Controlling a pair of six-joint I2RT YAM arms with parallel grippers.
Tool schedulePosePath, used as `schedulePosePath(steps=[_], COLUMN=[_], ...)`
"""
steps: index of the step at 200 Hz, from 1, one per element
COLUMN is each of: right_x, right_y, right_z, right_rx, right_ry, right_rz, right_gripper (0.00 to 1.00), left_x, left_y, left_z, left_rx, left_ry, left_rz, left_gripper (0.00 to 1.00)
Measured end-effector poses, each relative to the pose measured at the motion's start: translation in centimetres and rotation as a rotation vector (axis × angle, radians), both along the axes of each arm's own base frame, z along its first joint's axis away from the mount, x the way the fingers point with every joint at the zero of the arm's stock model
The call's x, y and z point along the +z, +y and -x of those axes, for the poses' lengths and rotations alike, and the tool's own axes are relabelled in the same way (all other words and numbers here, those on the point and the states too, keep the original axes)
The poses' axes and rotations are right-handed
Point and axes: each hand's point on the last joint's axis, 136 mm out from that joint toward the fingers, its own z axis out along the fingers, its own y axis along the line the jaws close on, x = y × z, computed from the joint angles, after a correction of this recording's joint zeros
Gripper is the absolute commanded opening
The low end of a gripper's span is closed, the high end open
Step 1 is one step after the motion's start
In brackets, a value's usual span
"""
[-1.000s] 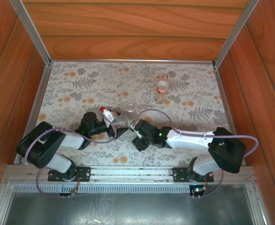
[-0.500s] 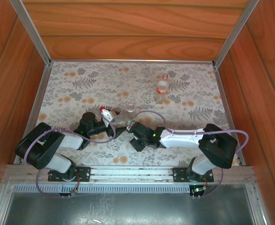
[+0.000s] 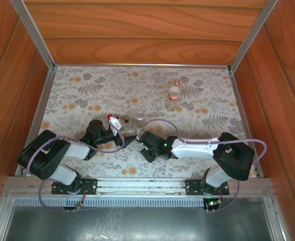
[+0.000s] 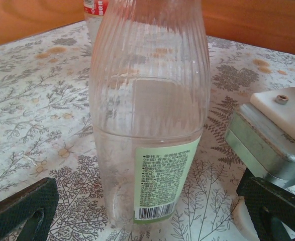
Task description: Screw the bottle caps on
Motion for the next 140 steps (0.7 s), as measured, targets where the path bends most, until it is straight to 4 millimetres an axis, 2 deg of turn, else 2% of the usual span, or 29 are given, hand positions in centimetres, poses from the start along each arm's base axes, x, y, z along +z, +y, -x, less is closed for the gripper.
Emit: schedulePosePath(steps=[140], right_x=[-0.59], right_y=[-0.38], right_z=[-0.02], right_rx=[-0.005], right_ry=[-0.004], right_rz=[0.025], right_gripper=[0.44], left_x=[0.21], left_y=[-0.20], left_z=[-0.87], left_rx=[0.020], left_ry=[-0.004], left_rz=[0.003], left_gripper=[1.00])
